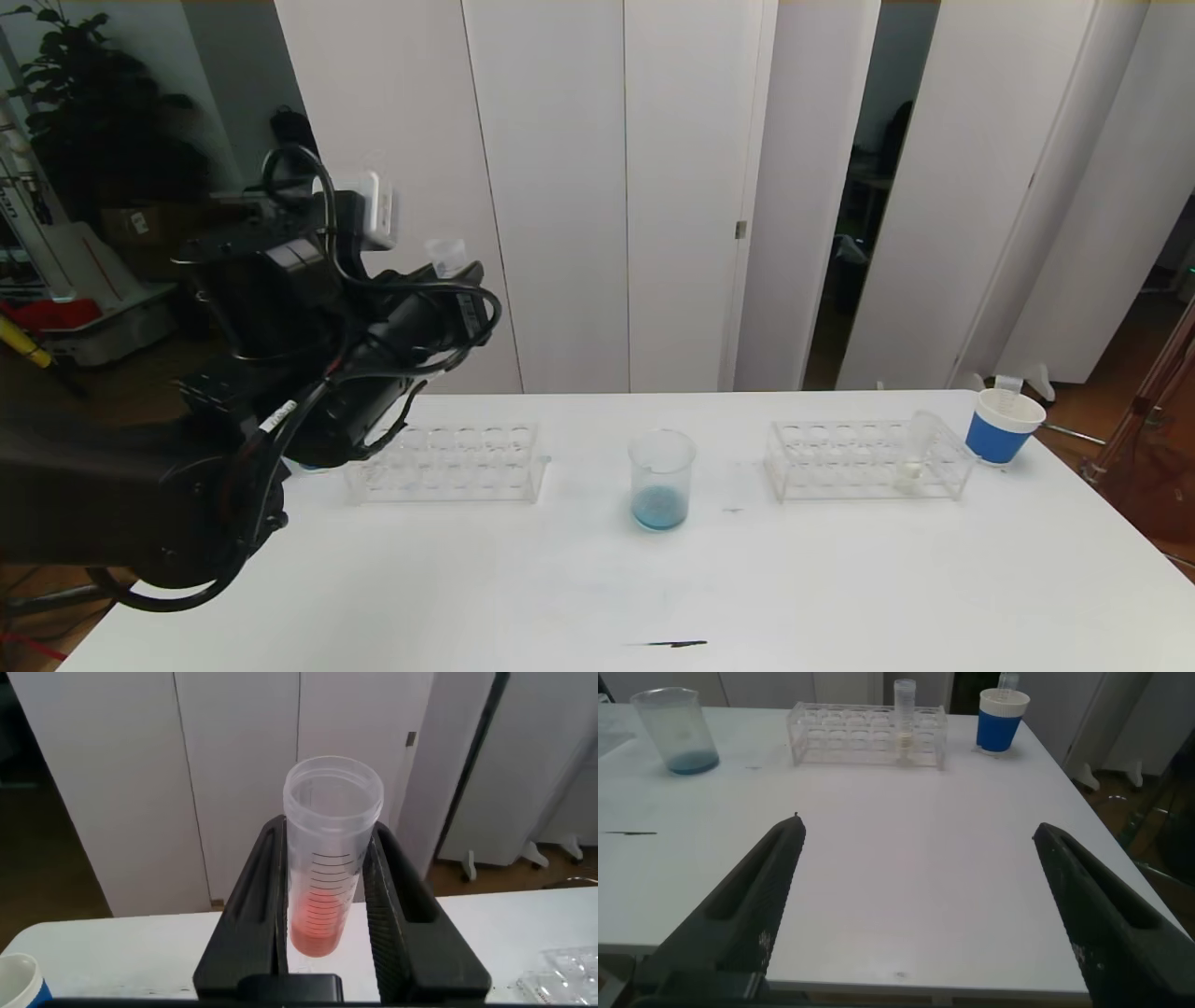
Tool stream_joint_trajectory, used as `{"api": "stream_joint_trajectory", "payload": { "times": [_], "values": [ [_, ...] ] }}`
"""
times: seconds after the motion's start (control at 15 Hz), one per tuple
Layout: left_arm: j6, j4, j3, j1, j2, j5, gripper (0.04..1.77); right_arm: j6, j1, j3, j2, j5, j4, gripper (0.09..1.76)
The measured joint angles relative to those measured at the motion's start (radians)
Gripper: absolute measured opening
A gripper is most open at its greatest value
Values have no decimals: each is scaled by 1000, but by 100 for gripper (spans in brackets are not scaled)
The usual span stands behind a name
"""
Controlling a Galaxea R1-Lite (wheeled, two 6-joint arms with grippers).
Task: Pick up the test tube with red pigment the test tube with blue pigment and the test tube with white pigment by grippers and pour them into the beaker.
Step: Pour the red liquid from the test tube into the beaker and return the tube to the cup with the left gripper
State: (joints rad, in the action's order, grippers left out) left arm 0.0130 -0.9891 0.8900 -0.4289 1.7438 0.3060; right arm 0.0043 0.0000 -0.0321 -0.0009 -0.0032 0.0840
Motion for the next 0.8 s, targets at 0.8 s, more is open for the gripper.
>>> {"api": "stream_joint_trajectory", "payload": {
  "times": [0.8],
  "values": [
    [-156, -154, 82, -27, 182, -362, 56, 0, 0, 0, 0, 0, 0, 175]
  ]
}}
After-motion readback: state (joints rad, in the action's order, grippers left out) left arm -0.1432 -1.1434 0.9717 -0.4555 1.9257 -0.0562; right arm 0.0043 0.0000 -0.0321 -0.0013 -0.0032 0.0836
